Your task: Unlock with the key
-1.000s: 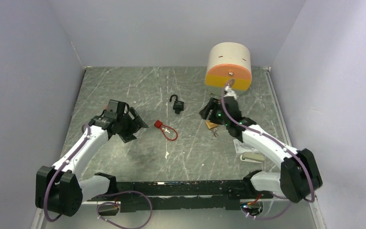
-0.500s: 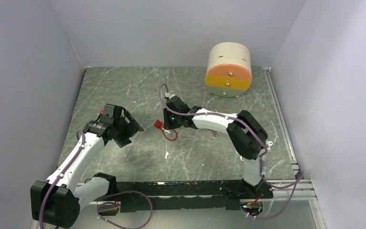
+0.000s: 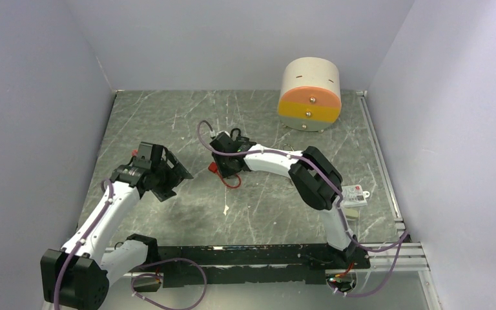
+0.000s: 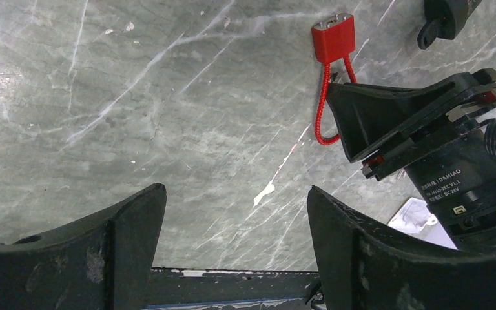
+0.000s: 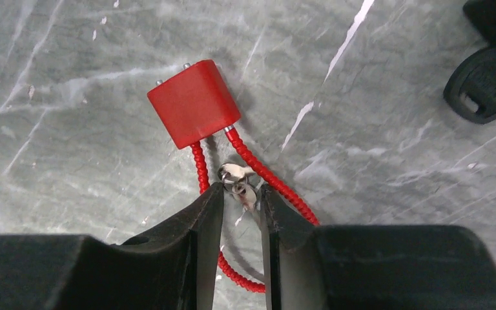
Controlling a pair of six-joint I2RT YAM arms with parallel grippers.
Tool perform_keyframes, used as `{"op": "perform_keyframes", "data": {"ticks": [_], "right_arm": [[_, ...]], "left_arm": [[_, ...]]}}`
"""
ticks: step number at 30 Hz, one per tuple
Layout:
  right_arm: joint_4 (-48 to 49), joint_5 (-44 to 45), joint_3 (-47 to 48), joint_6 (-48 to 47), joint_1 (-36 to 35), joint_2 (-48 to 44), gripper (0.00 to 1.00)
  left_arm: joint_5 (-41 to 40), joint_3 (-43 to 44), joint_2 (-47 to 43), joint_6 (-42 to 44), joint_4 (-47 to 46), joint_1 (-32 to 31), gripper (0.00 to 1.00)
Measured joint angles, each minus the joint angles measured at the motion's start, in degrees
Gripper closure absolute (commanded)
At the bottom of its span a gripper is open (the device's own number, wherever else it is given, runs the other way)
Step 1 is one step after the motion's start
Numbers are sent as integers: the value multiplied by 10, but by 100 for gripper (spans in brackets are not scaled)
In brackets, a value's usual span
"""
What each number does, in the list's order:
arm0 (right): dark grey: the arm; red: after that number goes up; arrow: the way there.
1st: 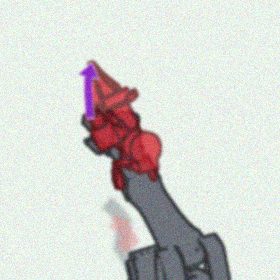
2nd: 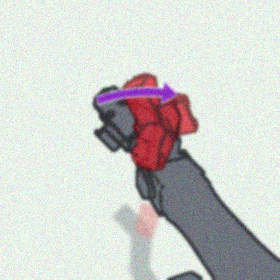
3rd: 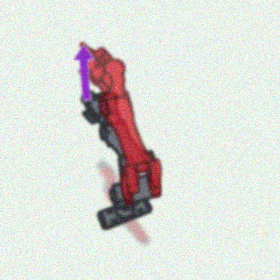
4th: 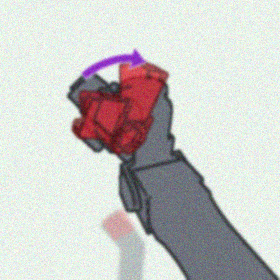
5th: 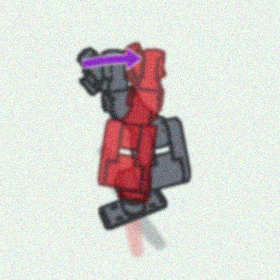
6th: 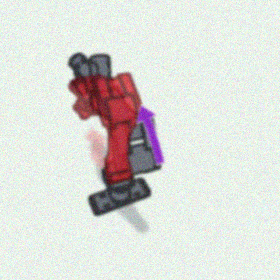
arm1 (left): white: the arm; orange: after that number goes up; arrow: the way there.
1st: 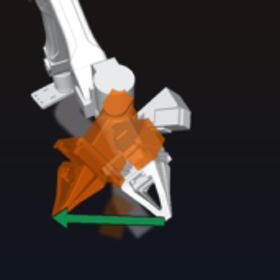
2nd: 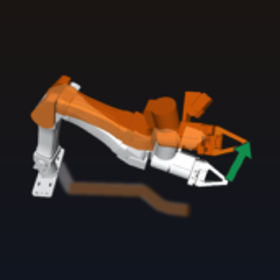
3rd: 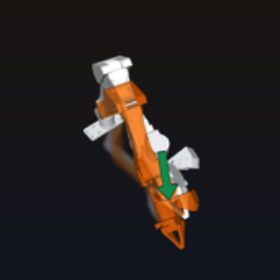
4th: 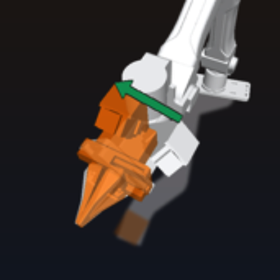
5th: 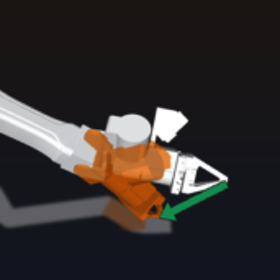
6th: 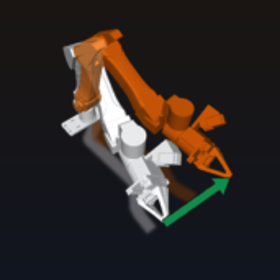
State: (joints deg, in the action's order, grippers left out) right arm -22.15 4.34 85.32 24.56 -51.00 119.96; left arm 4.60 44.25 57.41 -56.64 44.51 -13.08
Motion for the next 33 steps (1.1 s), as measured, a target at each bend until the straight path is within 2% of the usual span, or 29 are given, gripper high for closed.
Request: {"op": "perform_keyframes", "data": {"ticks": [4,6,14,19,25,30,33], "right_arm": [[-16,17,25,-22,-4,16,67],[-26,17,40,-32,-5,25,69],[-45,29,69,-46,-10,41,100],[-41,47,52,-38,-16,26,100],[-12,46,-41,-19,-18,-51,100],[58,4,-126,21,-9,-157,100],[110,-50,-154,57,9,-214,100]], "left_arm": [[0,0,3,2,0,5,16],[1,0,3,2,0,7,16],[4,0,3,3,0,16,16],[13,-5,1,2,-6,16,17],[45,-24,-3,-2,-19,17,16],[84,-31,-29,-17,-40,17,13],[111,-35,-53,-29,-67,17,12]]}}
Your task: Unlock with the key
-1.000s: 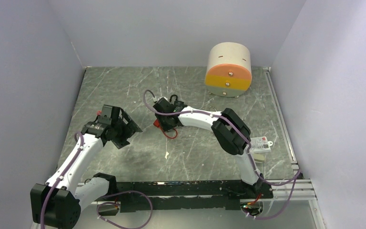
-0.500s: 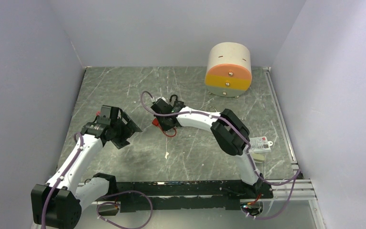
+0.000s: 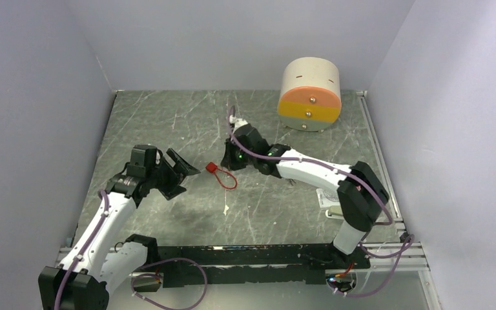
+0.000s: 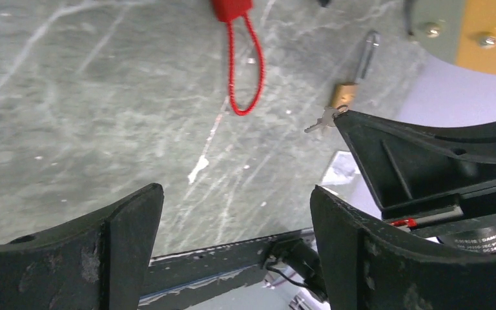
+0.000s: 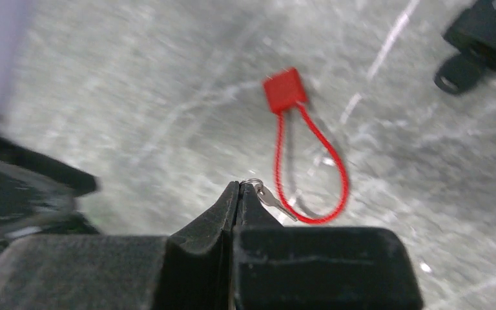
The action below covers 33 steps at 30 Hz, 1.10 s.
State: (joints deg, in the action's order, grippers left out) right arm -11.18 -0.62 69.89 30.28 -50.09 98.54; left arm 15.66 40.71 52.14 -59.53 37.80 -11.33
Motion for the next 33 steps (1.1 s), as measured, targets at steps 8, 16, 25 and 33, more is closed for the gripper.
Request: {"op": "perform_keyframes", "data": {"ticks": [8,16,25,33], "right_arm": [[127,-131,-44,91,29,-59,100],[220,-249,-71,280,70,-71,100],[357,-300,-117,426,79,-97,100],[415,-317,-128,472,79,-97,100]], "left_arm": [[94,-2,-15,-57,-83,0,13],[154,-3,-71,-39,-202,0,37],[235,-30,-53,-61,-342,0,49],[259,-51,-36,-119,-423,0,73]]}}
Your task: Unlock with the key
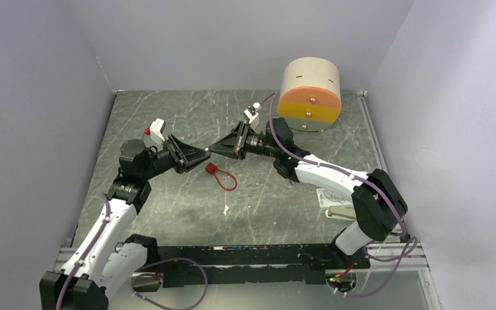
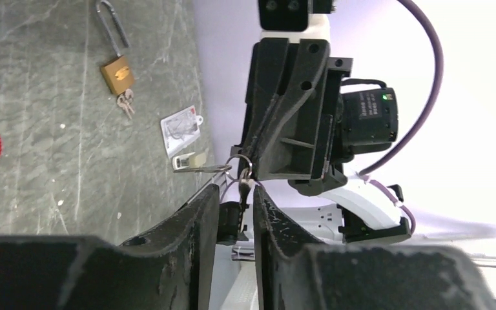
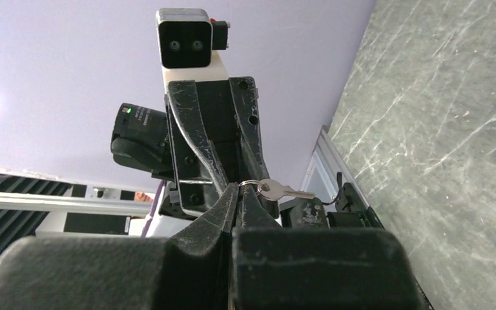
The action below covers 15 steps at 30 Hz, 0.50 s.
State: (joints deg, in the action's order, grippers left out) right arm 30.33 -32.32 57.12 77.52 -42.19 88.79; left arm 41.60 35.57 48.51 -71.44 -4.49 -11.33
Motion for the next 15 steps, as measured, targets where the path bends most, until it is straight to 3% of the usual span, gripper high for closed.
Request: {"op": "perform_keyframes", "data": {"ticks": [6,8,9,12,14,15], "right_arm": [[15,-7,-8,10,1,0,100],[19,-10,-8,10,1,0,100],[19,-11,-8,9,2,-1,95],[12,-12,-9,-2,3,-6,49],[0,-14,-9,-19,7,-13,34],[-10,-15,-9,-34,10,-18,32]], "left_arm": [[17,-5,1,-25,-43,0,97],[20,-5,1,-29,-43,0,98],[22,-5,1,-29,-43,0,97],[29,-4,1,-17,-40,0,98],[41,5,1,8,-20,0,97],[49,16,3,29,-3,0,97]]}}
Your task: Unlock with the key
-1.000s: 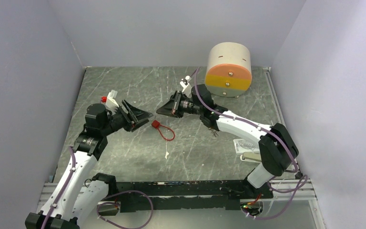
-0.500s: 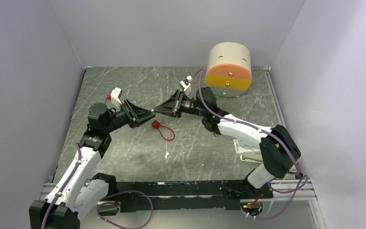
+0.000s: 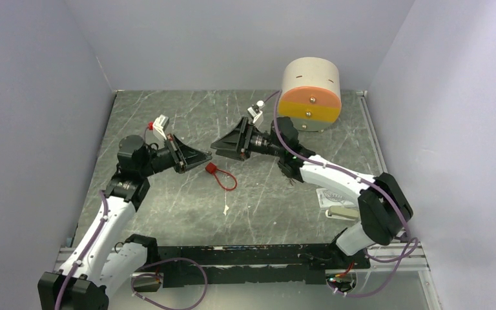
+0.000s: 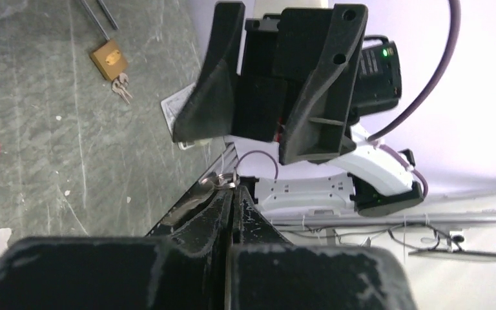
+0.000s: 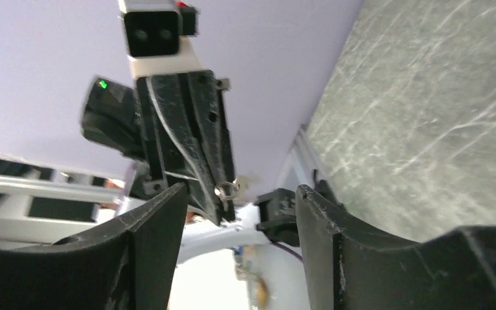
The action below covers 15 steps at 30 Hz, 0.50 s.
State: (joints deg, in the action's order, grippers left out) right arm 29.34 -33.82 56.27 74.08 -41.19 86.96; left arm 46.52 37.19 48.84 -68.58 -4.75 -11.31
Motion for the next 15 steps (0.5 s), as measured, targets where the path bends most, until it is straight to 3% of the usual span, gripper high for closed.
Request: {"op": "perform_keyframes", "data": {"ticks": [4,10,15], "right_arm": [[-59,-24,7,-111,16,-35,32],[-169,-85,99,-308,-3,-57,33],[-182,-120,120,-365,-23,-57,40]], "left_arm": [[45,85,26,130,112,0,97],[116,307,105,472,430,0,97],[155,356,135,619,563,-5,97]]}}
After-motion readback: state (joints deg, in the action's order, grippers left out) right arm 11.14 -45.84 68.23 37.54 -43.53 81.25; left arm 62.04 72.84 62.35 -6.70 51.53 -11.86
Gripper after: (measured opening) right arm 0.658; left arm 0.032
